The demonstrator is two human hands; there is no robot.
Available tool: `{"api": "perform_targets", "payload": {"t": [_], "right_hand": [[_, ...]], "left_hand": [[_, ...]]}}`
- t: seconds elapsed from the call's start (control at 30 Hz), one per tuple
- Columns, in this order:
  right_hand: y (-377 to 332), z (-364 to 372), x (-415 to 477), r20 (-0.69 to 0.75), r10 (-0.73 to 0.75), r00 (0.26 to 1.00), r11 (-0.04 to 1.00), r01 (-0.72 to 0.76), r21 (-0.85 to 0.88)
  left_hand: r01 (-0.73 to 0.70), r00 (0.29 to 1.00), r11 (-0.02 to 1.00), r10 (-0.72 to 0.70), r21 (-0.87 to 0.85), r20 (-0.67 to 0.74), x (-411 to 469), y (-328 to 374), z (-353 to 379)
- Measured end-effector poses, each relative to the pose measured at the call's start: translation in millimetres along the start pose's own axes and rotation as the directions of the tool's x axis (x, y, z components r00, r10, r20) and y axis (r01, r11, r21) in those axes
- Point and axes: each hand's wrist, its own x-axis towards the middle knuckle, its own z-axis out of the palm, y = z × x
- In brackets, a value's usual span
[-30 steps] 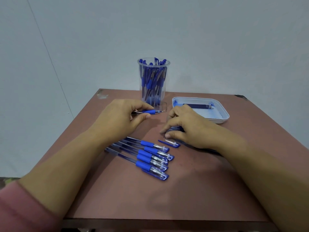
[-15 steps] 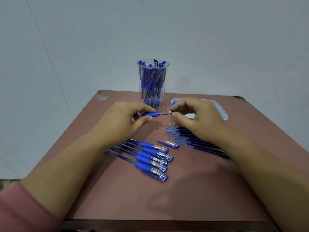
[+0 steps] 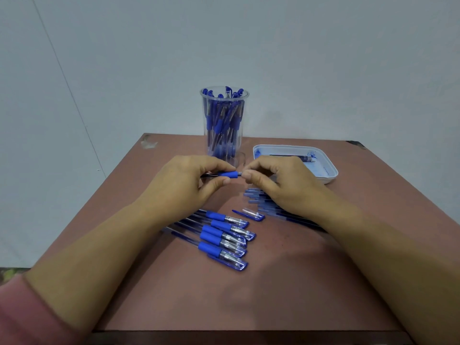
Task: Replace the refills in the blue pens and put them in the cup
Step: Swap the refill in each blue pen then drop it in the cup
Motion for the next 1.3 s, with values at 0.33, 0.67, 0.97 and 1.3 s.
{"api": "perform_targets", "payload": {"t": [0.33,0.67,0.97,1.3], "right_hand": [[3.1,0.0,1.4,-0.042,-0.110,0.993,0.987,0.105,-0.120],[2.8,-1.0,1.2,-0.041,-0.124,0.991,0.986,0.119,-0.113],[3.1,-1.4,1.1,-0.048,-0.161,0.986,0.979,0.154,-0.133],[2.1,-0.3,1.5,-0.051,-0.185,0.981,0.971,0.175,-0.161]], "left_hand": [[-0.006,1.000,1.000,0.006,0.014,-0.006,0.4,-1.5,0.0],[-0.014,1.000,1.000,0.014,0.009,-0.009,0.4,-1.1,-0.9],[-0.024,1.000,0.999,0.024,0.026,-0.008,0.4,0.9,-2.0],[0.009,1.000,1.000,-0.009,-0.013,-0.006,0.3,2.2,-1.6]]}}
